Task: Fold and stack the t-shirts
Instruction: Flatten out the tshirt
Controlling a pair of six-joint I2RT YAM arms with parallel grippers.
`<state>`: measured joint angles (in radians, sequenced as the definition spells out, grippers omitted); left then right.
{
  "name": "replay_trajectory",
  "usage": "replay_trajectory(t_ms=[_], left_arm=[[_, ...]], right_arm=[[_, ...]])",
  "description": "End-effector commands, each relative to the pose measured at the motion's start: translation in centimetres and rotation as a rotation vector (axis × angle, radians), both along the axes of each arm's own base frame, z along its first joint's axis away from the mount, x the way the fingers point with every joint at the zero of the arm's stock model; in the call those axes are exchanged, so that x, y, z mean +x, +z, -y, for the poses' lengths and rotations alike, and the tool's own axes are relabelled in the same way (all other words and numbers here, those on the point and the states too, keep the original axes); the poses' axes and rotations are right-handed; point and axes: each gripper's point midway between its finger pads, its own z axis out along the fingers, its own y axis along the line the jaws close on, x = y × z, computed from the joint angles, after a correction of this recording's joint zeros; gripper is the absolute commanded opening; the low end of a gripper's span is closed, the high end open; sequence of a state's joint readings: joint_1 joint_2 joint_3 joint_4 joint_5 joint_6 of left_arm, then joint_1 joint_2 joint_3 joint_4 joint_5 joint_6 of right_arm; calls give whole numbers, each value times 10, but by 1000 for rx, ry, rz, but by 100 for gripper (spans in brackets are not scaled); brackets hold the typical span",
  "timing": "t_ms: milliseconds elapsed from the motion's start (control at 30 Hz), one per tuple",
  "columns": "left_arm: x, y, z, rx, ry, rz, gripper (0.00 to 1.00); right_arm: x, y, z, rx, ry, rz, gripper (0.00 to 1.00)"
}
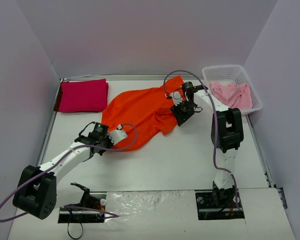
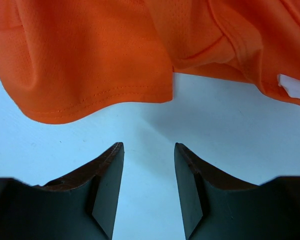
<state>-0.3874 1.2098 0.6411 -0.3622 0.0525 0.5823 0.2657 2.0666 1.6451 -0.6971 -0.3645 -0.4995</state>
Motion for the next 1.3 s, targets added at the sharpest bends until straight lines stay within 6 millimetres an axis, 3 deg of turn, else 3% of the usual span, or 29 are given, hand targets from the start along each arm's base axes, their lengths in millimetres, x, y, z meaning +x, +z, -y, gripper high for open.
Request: replay_trajectory(t_ms=[0, 333, 667, 900, 1133, 1267], left_arm=[[6, 12, 4, -19, 5, 34, 3], [7, 11, 2, -12, 11, 39, 2], [7, 10, 1, -6, 13, 41, 3], [7, 10, 1, -6, 14, 44, 2], [7, 11, 1, -9, 14, 51, 2], [8, 11, 0, -7, 15, 59, 2]], right_arm=[[-3, -9, -6, 19, 20, -34, 41], [14, -27, -16, 43, 16, -56, 39], [26, -28, -21, 50, 17, -41, 39], [15, -39, -21, 40, 30, -73, 26], [8, -42, -23, 42, 37, -93, 22], [9, -39, -22, 39, 35, -83, 0]])
